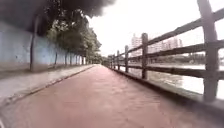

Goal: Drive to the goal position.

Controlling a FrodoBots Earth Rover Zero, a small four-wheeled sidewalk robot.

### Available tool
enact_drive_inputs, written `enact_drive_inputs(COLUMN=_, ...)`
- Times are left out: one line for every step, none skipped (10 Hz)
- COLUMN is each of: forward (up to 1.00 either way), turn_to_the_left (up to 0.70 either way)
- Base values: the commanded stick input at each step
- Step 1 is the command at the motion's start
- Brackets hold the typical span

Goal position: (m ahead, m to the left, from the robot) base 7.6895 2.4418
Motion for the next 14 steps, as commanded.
enact_drive_inputs(forward=0.98, turn_to_the_left=0.00)
enact_drive_inputs(forward=0.97, turn_to_the_left=0.00)
enact_drive_inputs(forward=0.97, turn_to_the_left=0.00)
enact_drive_inputs(forward=0.97, turn_to_the_left=0.00)
enact_drive_inputs(forward=0.97, turn_to_the_left=0.00)
enact_drive_inputs(forward=0.97, turn_to_the_left=0.00)
enact_drive_inputs(forward=0.97, turn_to_the_left=0.00)
enact_drive_inputs(forward=0.97, turn_to_the_left=0.00)
enact_drive_inputs(forward=0.97, turn_to_the_left=0.00)
enact_drive_inputs(forward=0.97, turn_to_the_left=0.18)
enact_drive_inputs(forward=0.97, turn_to_the_left=0.30)
enact_drive_inputs(forward=0.97, turn_to_the_left=0.39)
enact_drive_inputs(forward=0.97, turn_to_the_left=0.39)
enact_drive_inputs(forward=0.97, turn_to_the_left=0.39)
